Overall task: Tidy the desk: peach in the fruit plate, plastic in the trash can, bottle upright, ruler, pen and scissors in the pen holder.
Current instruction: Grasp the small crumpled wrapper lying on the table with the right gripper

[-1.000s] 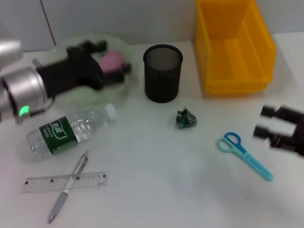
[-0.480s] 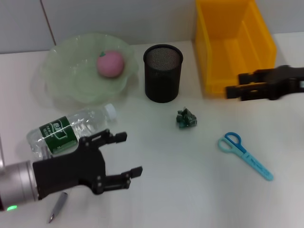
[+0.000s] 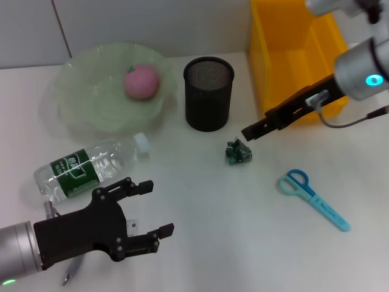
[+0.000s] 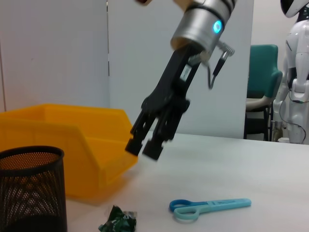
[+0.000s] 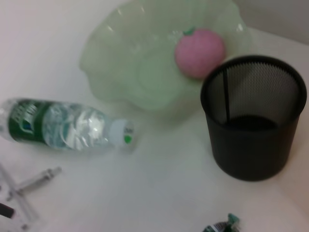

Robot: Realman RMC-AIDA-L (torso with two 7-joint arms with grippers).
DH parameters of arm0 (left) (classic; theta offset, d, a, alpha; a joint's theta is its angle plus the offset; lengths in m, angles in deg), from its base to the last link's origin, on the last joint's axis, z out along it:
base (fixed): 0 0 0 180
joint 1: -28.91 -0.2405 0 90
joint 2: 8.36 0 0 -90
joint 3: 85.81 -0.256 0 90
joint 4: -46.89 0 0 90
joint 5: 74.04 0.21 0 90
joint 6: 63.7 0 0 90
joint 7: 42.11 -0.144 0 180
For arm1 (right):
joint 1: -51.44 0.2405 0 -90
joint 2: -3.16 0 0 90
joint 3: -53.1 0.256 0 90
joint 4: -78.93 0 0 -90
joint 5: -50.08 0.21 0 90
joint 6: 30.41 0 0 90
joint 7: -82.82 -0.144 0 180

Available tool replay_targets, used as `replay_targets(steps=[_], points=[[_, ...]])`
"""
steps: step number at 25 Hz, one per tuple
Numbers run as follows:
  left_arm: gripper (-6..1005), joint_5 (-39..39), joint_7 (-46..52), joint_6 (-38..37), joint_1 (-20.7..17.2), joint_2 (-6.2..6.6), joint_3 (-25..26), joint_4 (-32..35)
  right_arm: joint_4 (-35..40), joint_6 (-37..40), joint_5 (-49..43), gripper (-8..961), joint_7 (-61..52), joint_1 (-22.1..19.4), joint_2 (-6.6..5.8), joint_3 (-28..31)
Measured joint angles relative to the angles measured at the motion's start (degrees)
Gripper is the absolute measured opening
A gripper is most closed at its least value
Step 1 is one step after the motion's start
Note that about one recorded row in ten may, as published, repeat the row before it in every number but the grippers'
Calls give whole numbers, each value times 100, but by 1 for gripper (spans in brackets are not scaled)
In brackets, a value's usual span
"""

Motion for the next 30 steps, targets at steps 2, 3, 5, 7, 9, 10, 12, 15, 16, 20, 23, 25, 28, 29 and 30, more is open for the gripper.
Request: replay_targets(steps=[2, 3, 5, 7, 9, 10, 12, 15, 16, 20, 23, 25, 28, 29, 30], points=[[854, -1, -1, 10, 15, -1, -1, -18, -191, -176, -95, 784, -83, 70, 0, -189], [854, -1, -3, 21, 24, -1, -1, -21, -329, -270, -120, 784, -102, 123, -1, -262], [854, -1, -7, 32, 37, -1, -3, -28, -559, -439, -134, 784, -106, 207, -2, -359], [854, -3, -9, 35, 50, -1, -4, -37, -918, -751, -158, 784, -113, 321, -2, -489], [855, -3, -13, 36, 53, -2, -4, -37, -1124, -920, -164, 784, -115, 385, -3, -559], [855, -3, -13, 36, 53, -2, -4, -37, -1124, -920, -164, 784, -115, 385, -3, -559], [855, -4, -18, 38, 56, -1, -4, -37, -1328, -1099, -167, 784, -116, 450, -2, -668], [855, -4, -30, 43, 73, -2, -4, -37, -1610, -1368, -168, 785, -119, 546, -3, -796], [855, -4, -30, 43, 73, -2, -4, -37, -1805, -1528, -170, 785, -119, 624, -2, -852], [855, -2, -48, 43, 84, -1, -4, -45, -2080, -1709, -172, 785, -118, 729, -2, -895], [855, 0, -80, 42, 90, -1, -3, -102, -2353, -1871, -175, 785, -90, 822, -2, -905], [854, 1, -83, 41, 91, -1, -4, -117, -2412, -1907, -175, 785, -84, 846, -2, -910], [854, 3, -83, 41, 94, -1, -3, -130, -2575, -2019, -175, 785, -72, 899, -2, -957], [854, 3, -83, 41, 94, -1, -3, -130, -2623, -2052, -175, 785, -70, 911, -2, -973], [854, 4, -85, 39, 102, -1, -3, -146, -2663, -2079, -175, 785, -68, 922, -2, -985]])
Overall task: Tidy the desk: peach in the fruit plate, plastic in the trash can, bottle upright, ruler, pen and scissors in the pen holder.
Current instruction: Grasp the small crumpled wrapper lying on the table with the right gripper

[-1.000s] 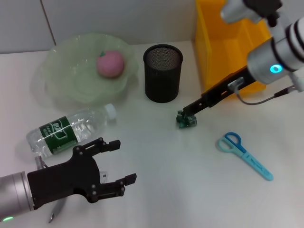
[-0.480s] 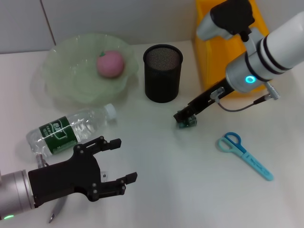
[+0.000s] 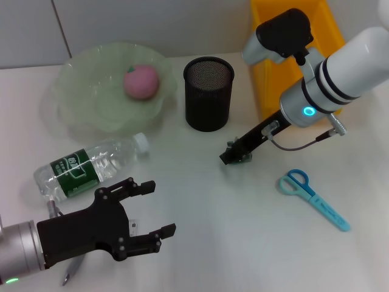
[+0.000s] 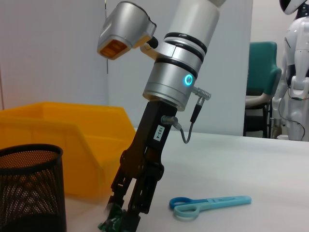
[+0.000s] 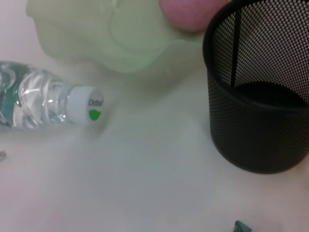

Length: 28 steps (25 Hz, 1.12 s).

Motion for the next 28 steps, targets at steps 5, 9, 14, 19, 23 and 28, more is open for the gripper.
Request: replay_targets(steps=[5, 9, 14, 19, 23, 28], points=[[854, 2, -13, -1, 12, 0, 0, -25, -122, -37, 0, 785, 5, 28, 7, -75], [854, 2, -48, -1, 13, 0, 0, -32, -175, -80, 0, 732, 5, 32, 9, -75], [854, 2, -71, 4, 44, -4, 0, -95, -229, -139, 0, 637, 12, 35, 9, -79], [855, 2, -141, 8, 102, -9, 0, -191, -233, -144, 0, 461, 17, 37, 9, -127], [855, 2, -147, 9, 114, -9, 0, -196, -214, -147, 1, 411, 17, 18, 9, -129], [855, 2, -147, 6, 121, -9, 0, -196, -114, -144, 18, 352, 18, -43, 8, -120]])
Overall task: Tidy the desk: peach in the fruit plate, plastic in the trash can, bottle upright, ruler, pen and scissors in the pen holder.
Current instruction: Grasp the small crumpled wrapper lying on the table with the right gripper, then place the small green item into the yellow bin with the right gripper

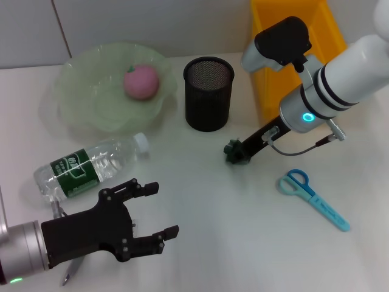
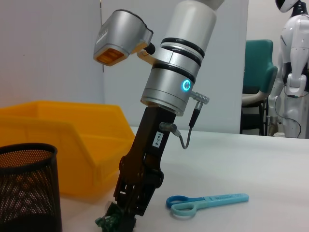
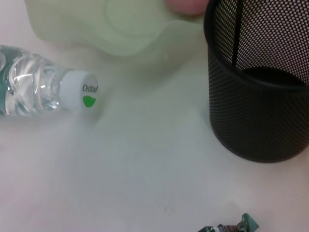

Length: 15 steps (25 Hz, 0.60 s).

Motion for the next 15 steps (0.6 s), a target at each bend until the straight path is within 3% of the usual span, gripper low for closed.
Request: replay_targets(steps=[8, 11, 12, 13, 14, 15], points=[[855, -1, 0, -16, -2, 0, 0, 0, 744, 225, 18, 314, -105, -374, 6, 45], [854, 0, 0, -31, -3, 0, 0, 0, 1465, 519, 25, 324, -274, -699, 7, 60], [854, 0, 0, -31, -3, 0, 0, 0, 2178, 736, 27, 327, -403, -1028, 7, 95], [854, 0, 0, -31, -3, 0, 0, 0, 2178, 736, 27, 330, -403, -1028, 7, 95], [854, 0, 0, -41, -3, 1, 0, 0, 2869, 861, 27, 333, -477, -1320, 4, 237], [854, 0, 0, -41, -3, 1, 0, 0, 2869, 861, 27, 336, -477, -1320, 4, 237]])
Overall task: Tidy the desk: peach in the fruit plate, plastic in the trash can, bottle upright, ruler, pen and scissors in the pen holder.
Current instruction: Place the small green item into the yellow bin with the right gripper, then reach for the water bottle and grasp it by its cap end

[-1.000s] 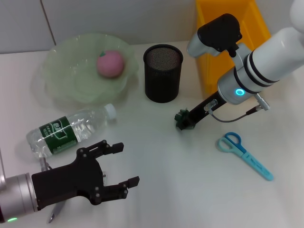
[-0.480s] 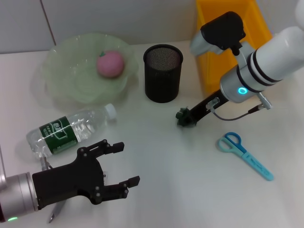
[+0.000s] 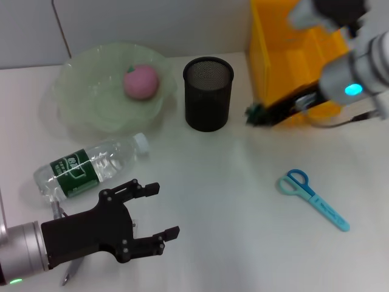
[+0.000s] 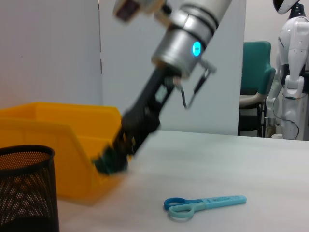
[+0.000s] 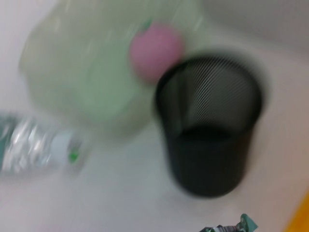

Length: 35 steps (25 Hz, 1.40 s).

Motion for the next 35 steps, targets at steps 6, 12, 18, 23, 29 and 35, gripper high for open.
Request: replay_targets(steps=[6, 12, 18, 23, 29, 35], points=[[855, 0, 6, -18, 1, 0, 0, 0, 971, -34, -28, 355, 197, -424, -27, 1187], [854, -1, 30, -35, 35, 0, 0, 0, -280, -1232, -8, 374, 800, -74, -173, 1739], [854, -21, 57, -35, 90, 4, 10, 1, -1147, -1623, -6, 455, 1049, 317, -270, 1725], [854, -19, 67, -55, 96, 9, 121, 17, -747, -1505, 63, 622, 1070, 207, -163, 1689], [854, -20, 170, -131, 90, 64, 533, 87, 1172, -698, 2034, 789, 1774, -1219, 22, 1181], [855, -4, 223, -275, 67, 77, 977, 152, 1183, 604, 5174, 843, 4160, -2933, 17, 1177]])
